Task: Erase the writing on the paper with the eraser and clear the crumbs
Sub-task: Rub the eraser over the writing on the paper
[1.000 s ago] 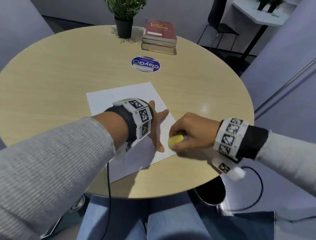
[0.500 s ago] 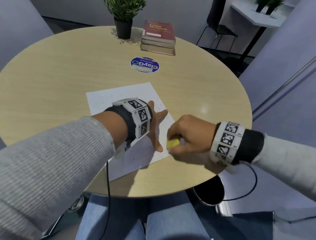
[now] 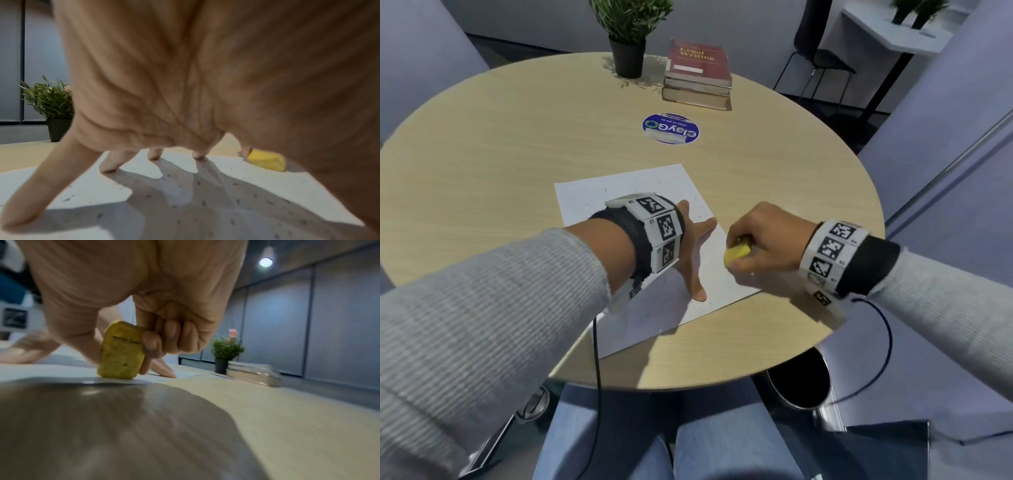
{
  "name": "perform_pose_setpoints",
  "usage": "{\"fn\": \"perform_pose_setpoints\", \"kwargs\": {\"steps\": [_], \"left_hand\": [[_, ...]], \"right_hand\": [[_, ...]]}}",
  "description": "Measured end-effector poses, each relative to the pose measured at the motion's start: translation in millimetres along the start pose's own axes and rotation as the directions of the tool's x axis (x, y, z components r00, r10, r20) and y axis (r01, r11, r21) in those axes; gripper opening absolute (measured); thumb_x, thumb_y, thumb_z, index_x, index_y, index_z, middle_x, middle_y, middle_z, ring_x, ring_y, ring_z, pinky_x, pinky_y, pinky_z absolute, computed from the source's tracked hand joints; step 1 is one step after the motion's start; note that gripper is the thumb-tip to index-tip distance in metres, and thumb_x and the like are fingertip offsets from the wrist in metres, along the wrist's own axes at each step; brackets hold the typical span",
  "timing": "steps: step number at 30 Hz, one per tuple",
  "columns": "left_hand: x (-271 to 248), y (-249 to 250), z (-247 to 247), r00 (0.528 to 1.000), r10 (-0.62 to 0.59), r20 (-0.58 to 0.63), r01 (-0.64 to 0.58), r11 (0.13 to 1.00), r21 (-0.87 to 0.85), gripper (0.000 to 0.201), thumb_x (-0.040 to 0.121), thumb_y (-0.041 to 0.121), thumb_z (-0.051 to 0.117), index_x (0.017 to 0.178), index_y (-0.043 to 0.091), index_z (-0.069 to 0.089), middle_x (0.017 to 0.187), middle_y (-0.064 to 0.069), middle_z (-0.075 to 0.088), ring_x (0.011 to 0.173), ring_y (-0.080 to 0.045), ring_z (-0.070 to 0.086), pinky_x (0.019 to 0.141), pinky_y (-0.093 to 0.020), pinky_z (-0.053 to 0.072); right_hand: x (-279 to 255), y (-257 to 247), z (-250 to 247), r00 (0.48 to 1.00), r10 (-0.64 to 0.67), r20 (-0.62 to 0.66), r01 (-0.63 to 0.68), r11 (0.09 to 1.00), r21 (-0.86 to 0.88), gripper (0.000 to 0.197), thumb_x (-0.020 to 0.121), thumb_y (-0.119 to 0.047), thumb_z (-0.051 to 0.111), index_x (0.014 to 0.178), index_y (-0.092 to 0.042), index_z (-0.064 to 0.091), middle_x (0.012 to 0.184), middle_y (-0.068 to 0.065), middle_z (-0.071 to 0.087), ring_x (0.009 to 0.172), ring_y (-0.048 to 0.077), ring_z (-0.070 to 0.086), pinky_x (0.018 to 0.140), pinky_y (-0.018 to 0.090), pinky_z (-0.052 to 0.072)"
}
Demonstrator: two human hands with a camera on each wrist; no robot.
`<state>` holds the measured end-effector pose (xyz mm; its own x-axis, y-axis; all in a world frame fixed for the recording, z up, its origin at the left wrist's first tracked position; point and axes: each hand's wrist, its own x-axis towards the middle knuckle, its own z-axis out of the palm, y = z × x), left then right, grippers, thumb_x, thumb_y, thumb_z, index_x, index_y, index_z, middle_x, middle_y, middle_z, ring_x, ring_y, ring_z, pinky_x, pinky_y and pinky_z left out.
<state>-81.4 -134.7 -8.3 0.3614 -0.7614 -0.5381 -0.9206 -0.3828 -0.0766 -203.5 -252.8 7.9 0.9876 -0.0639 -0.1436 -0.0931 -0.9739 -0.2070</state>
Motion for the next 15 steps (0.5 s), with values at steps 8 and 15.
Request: {"fn": "perform_pose_setpoints", "kwargs": {"steps": [8, 15], "left_hand": [[-12.1, -4.9, -5.0, 0.995, 0.102, -0.009, -0.101, 0.994, 0.039, 0.156, 0.017, 0.099, 0.056, 0.155, 0.039, 0.012, 0.148, -0.002, 0.016, 0.141, -0.030, 0.021, 0.112, -0.041, 0.019], [-25.3, -8.6, -8.1, 0.997, 0.077, 0.026, -0.079, 0.995, 0.065, 0.130, 0.066, 0.078, 0.068, 0.155, 0.038, -0.018, 0.164, -0.010, -0.018, 0.151, -0.031, -0.017, 0.119, -0.053, -0.004]], "right_hand": [[-15.2, -3.5, -2.8, 0.992, 0.052, -0.111, -0.038, 0.991, 0.127, 0.026, 0.078, -0.038, 0.066, 0.086, -0.014, 0.072, 0.062, -0.006, 0.061, 0.055, 0.005, 0.052, 0.058, 0.023, 0.040], [-25.1, -7.9, 10.3, 0.998, 0.031, -0.050, -0.023, 0.987, 0.156, 0.028, 0.081, -0.034, 0.067, 0.102, -0.015, 0.068, 0.076, 0.002, 0.068, 0.068, 0.017, 0.059, 0.067, 0.031, 0.048]]}}
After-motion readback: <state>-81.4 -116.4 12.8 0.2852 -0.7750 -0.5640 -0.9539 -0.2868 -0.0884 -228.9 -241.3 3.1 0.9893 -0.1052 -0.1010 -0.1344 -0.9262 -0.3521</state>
